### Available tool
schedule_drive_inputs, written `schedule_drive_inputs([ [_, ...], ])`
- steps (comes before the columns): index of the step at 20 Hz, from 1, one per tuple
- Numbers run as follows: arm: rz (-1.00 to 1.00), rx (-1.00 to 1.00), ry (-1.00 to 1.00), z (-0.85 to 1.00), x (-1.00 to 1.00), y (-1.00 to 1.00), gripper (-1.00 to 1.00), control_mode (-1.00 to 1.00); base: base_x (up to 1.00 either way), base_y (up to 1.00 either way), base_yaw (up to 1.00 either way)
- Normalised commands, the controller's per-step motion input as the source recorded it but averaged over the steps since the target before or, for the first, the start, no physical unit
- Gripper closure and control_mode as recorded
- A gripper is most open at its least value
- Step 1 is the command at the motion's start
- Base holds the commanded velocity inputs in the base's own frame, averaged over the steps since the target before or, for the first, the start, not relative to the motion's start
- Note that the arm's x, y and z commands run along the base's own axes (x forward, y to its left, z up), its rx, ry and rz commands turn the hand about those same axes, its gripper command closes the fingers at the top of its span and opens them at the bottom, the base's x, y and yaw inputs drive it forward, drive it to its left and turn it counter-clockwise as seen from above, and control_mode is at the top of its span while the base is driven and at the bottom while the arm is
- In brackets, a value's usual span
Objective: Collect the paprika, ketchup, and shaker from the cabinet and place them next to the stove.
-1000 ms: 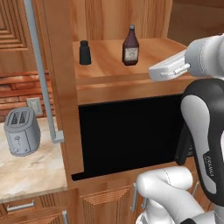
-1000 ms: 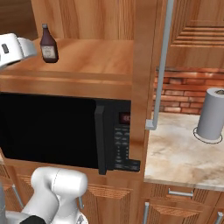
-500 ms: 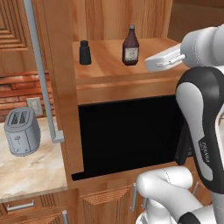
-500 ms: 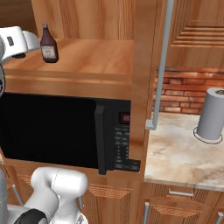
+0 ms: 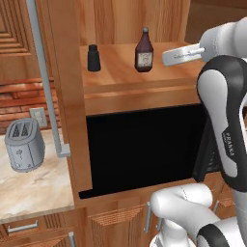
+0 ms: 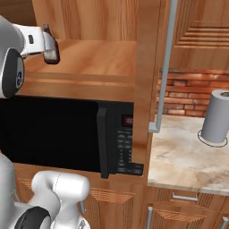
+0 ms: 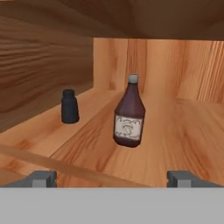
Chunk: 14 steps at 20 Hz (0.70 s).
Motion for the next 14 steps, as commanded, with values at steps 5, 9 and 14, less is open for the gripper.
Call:
schedule_drive_inputs([
  [5, 0.00, 0.12, 0.13, 0.39, 0.48, -0.05, -1.00, -1.00, 0.00, 0.00, 0.00],
  [9, 0.00, 0.00, 0.02, 0.27, 0.37, 0.00, -1.00, -1.00, 0.00, 0.00, 0.00],
  [14, 0.00, 0.00, -0.01, -0.05, 0.13, 0.00, -1.00, -1.00, 0.00, 0.00, 0.00],
])
